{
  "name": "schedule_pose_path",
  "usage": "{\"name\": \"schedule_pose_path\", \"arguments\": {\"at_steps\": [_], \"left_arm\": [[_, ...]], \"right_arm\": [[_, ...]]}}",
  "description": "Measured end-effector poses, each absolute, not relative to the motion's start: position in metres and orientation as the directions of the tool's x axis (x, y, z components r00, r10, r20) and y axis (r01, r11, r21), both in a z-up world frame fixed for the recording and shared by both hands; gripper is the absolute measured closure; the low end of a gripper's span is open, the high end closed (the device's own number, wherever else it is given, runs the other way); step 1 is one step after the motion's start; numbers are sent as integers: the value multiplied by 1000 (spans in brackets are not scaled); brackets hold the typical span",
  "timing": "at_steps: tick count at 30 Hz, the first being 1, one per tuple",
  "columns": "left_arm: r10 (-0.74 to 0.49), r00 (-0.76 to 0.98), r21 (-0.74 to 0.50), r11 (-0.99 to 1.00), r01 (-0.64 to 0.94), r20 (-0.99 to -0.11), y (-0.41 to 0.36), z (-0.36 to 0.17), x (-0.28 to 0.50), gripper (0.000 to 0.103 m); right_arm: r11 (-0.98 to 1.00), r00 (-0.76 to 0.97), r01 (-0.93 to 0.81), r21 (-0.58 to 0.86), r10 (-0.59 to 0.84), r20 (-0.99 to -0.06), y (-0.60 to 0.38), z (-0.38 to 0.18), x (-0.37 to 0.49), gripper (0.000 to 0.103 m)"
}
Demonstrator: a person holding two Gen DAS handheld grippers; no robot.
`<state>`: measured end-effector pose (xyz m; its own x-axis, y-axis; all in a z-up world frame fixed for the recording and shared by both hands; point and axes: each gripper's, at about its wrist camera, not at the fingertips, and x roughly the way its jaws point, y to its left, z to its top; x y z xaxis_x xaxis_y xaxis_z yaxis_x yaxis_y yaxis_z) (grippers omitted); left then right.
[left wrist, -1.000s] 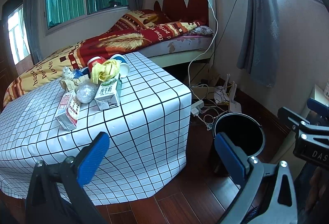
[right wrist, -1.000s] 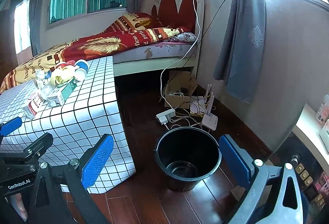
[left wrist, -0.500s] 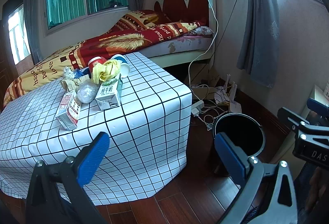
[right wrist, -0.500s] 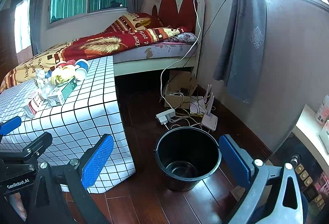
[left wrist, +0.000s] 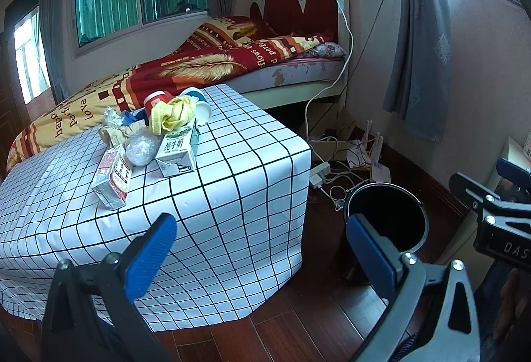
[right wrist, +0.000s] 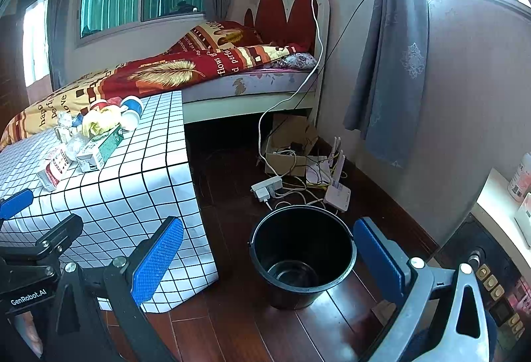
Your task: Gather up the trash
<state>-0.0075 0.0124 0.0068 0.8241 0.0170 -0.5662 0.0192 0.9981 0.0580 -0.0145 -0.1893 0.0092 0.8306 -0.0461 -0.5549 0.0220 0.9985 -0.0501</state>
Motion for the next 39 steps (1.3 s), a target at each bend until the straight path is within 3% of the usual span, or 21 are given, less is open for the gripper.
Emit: {"name": "schedule_pose_path", "arguments": {"at_steps": [24,39], "left_arm": [[34,828,62,998,1,-559,19,7,-7,0],[217,801,89,975,-203,-559,91,6,6,0]], "right_arm": [[998,831,12,-55,-41,-555,-186,7,-15,0],[990,831,-118,-83,52,-554,-140,6,17,0]]}}
